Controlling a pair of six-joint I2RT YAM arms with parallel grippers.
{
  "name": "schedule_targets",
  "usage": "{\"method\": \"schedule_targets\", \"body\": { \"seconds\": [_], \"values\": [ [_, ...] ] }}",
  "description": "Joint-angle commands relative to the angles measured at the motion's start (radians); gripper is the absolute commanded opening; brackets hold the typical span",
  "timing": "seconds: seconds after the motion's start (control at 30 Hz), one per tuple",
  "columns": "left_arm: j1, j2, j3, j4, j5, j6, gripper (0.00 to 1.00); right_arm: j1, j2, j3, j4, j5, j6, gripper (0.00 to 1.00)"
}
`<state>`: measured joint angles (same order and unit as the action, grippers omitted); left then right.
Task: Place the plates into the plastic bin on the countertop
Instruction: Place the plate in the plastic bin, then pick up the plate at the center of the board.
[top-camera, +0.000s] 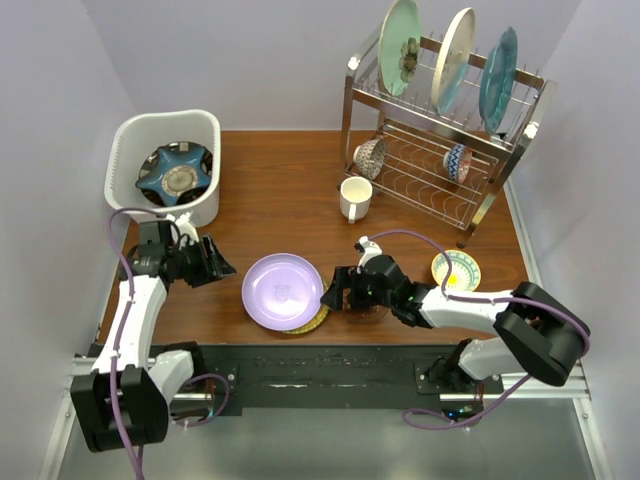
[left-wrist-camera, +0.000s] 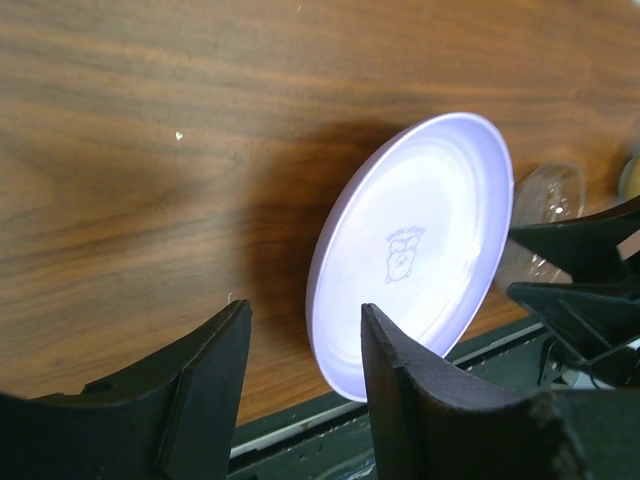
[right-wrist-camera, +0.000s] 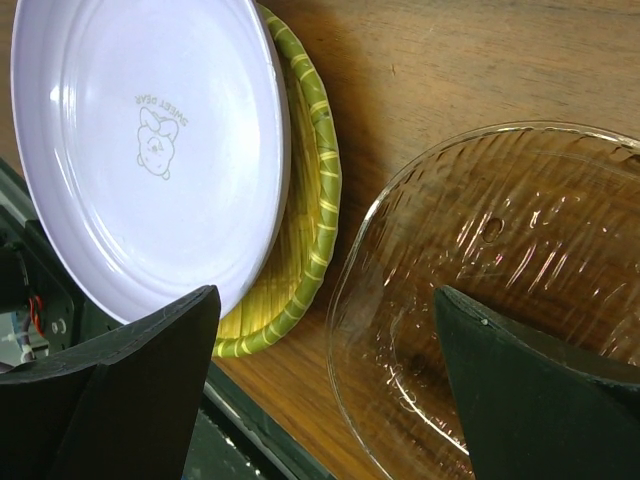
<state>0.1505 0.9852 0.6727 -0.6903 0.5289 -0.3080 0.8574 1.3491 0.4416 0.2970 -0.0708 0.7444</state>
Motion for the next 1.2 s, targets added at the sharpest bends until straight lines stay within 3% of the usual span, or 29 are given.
{"method": "schedule_targets", "body": {
  "seconds": [0.0, 0.53, 0.77, 0.87, 0.9, 0.93, 1.17],
  "values": [
    [-0.038, 0.038, 0.019, -0.012, -0.032, 0.033, 0.52, 0.006, -0.002, 0.025, 0.027, -0.001, 0.007, 0.91],
    [-0.247, 0.191, 0.025, 0.041, -0.090, -0.026, 0.47, 0.006, 0.004, 0.026, 0.019, 0.000, -0.004, 0.91],
    [-0.302, 0.221, 0.030, 0.044, -0.130, -0.048, 0.31, 0.006, 0.001, 0.026, 0.013, 0.005, -0.008, 0.92],
    [-0.310, 0.224, 0.030, 0.041, -0.133, -0.051, 0.16, 0.006, -0.001, 0.025, 0.011, 0.008, -0.010, 0.92],
    [-0.310, 0.221, 0.030, 0.041, -0.135, -0.051, 0.05, 0.006, -0.004, 0.025, 0.008, 0.006, -0.010, 0.92],
    [-0.310, 0.219, 0.030, 0.041, -0.138, -0.052, 0.00, 0.006, -0.004, 0.023, 0.008, 0.008, -0.010, 0.92],
    [-0.313, 0.193, 0.030, 0.040, -0.142, -0.063, 0.00, 0.006, -0.016, 0.022, -0.002, 0.014, -0.016, 0.93]
  ]
}}
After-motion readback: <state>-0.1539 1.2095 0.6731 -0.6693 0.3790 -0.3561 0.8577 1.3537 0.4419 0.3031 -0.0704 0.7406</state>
